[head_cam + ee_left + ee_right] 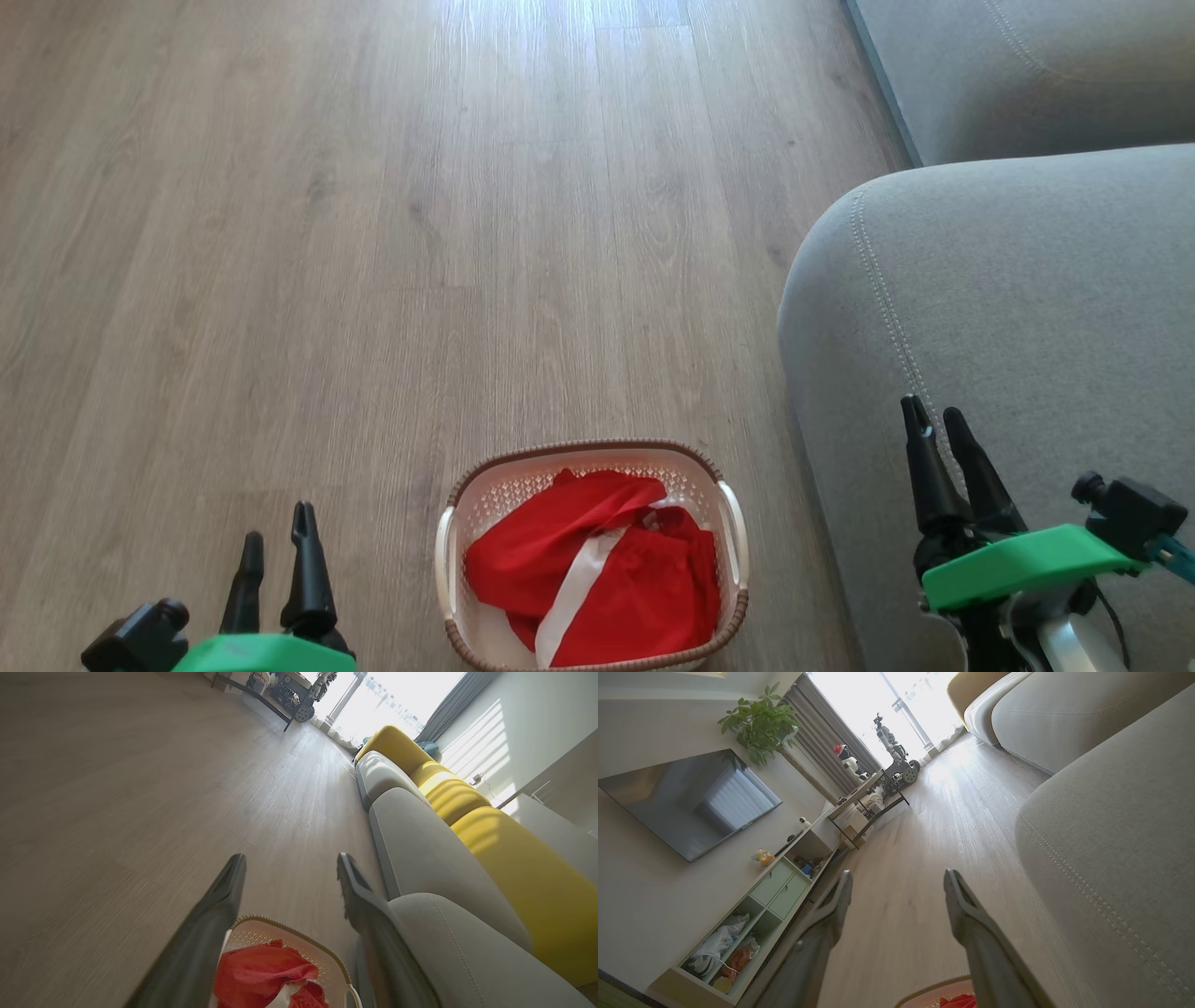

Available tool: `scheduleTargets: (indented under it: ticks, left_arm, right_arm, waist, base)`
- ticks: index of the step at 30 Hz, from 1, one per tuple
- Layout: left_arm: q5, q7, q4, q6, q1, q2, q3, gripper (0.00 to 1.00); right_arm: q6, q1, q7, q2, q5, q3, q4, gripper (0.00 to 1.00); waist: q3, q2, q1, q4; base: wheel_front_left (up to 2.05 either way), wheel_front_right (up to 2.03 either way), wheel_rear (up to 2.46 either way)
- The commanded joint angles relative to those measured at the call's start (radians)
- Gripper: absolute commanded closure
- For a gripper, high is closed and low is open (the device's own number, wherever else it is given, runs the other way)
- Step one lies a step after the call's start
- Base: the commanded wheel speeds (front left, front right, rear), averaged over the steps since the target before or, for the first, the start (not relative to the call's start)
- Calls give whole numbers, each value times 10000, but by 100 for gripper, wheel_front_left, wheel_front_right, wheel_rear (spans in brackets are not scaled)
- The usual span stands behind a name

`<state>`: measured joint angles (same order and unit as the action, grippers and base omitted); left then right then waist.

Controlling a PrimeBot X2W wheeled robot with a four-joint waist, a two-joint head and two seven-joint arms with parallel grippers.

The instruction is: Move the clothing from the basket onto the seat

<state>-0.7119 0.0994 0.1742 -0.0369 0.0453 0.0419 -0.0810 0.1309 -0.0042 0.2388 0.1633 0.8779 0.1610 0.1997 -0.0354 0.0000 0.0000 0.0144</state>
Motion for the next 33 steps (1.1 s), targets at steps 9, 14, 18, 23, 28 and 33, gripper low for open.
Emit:
scheduleTargets:
  ticks: [9,14,18,23,28,33]
  left_arm:
    - [1316,368,-291,-124,-22,205,29,0]
    - [1940,515,-236,-163,1,230,-39,0]
    - [2423,631,-189,-192,16,249,-97,0]
    - [2979,778,-109,-219,32,257,-158,0]
    - [3532,925,-39,-256,35,261,-207,0]
    - [4122,1072,0,-302,48,270,-265,0]
  right_arm:
    - [-1,-66,121,-154,-1696,-250,-152,0]
    - [-1,-60,134,-268,-2482,-386,-72,0]
    - [-1,-39,144,-359,-3077,-485,-32,0]
    - [-1,-11,157,-473,-3829,-604,0,0]
    - [-1,18,169,-587,-4594,-723,33,0]
    - [-1,35,182,-702,-5356,-842,88,0]
  waist:
    - [-15,0,0,13]
    - [-25,0,0,21]
    - [-34,0,0,30]
    - [-38,0,0,45]
    - [-40,0,0,60]
    - [-43,0,0,76]
  base:
    - [0,0,0]
    - [0,0,0]
    - [0,0,0]
    - [0,0,0]
    - [0,0,0]
    - [0,0,0]
